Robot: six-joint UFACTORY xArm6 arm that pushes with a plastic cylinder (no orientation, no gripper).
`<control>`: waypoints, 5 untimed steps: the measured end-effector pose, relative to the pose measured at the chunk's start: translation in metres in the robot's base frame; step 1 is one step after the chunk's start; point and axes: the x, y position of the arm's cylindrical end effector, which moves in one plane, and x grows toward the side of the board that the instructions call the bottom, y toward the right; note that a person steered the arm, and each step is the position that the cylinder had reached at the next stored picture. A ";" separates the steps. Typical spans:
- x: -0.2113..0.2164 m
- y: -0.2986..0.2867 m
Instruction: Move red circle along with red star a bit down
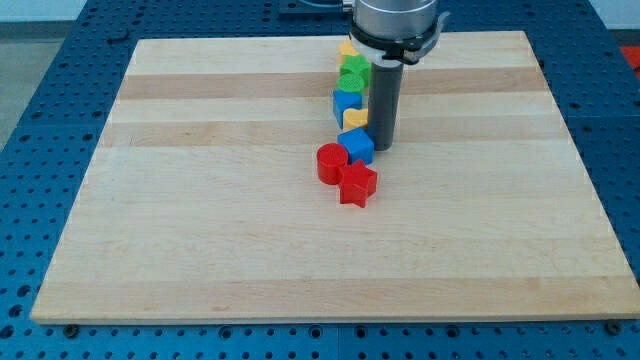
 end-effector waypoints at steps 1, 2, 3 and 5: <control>0.004 0.026; 0.008 0.060; 0.064 0.077; 0.168 0.023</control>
